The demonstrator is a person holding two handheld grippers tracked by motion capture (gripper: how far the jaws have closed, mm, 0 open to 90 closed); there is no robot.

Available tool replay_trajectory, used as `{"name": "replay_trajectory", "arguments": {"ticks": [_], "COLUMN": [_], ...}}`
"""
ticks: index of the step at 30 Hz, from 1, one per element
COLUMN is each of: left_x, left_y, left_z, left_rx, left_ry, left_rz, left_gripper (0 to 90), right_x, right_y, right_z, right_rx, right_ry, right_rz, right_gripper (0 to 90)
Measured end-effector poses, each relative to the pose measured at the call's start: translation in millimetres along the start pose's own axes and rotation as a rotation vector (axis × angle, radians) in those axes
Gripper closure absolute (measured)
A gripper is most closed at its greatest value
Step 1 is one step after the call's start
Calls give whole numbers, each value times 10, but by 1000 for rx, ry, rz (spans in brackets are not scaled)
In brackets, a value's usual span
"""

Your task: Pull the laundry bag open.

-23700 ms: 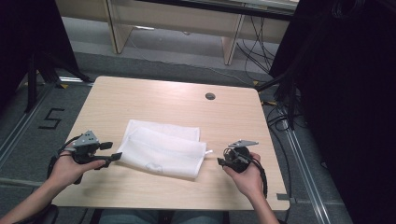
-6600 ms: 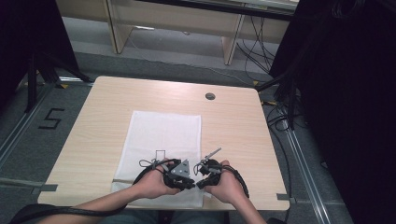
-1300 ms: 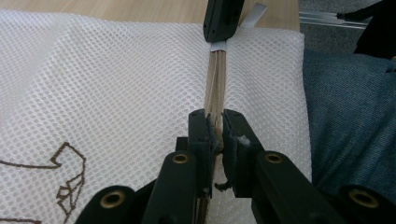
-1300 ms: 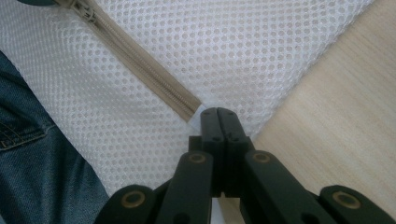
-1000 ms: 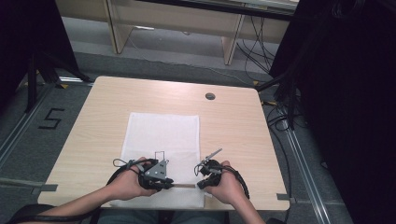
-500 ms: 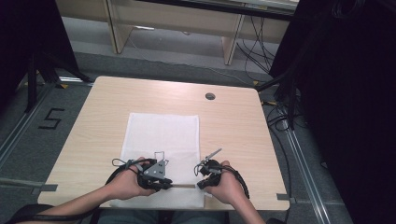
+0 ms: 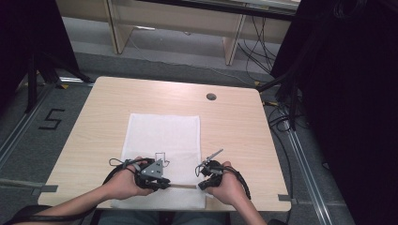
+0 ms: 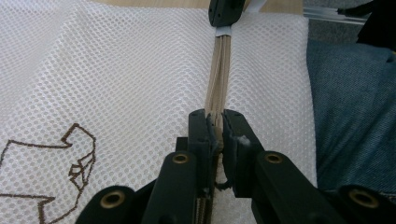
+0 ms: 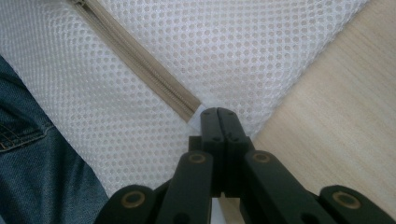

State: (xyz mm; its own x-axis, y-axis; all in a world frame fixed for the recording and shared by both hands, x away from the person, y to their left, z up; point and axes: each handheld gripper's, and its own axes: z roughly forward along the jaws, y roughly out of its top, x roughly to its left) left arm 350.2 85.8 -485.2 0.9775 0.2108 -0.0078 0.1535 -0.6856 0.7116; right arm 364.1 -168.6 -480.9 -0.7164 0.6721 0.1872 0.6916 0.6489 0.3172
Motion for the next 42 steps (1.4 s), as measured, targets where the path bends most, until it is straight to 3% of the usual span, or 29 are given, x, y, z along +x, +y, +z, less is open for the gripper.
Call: {"name": "replay_trajectory", "arguments": {"ticks": [11, 13, 18, 19, 23, 25, 27, 42], "left_x": [-4, -6, -10, -4, -11, -1, -1, -2], "left_y": [-22, -37, -36, -39, -44, -58, -79, -77], "left_z": [-11, -15, -17, -25, -29, -45, -53, -69], "left_rx": [12, -1, 5, 12, 3, 19, 4, 4], "left_ry": [-8, -9, -6, -3, 2, 3, -1, 0], "left_rz": [3, -19, -7, 13, 1, 14, -7, -6], "left_gripper": [820, 820, 820, 819, 820, 820, 820, 820], "right_x": [-1, -10, -9, -4, -8, -9, -9, -8], "right_y": [-1, -1, 2, 2, 2, 1, 0, -1], "right_z": [2, 6, 7, 6, 7, 7, 7, 5], "right_rx": [0, -9, -8, -5, -7, -9, -10, -9], "right_ry": [-7, -4, -5, -9, -6, -5, -5, -3], "right_rz": [-5, -19, -17, -12, -16, -16, -16, -15], "right_gripper": [900, 900, 900, 900, 900, 900, 900, 900]}}
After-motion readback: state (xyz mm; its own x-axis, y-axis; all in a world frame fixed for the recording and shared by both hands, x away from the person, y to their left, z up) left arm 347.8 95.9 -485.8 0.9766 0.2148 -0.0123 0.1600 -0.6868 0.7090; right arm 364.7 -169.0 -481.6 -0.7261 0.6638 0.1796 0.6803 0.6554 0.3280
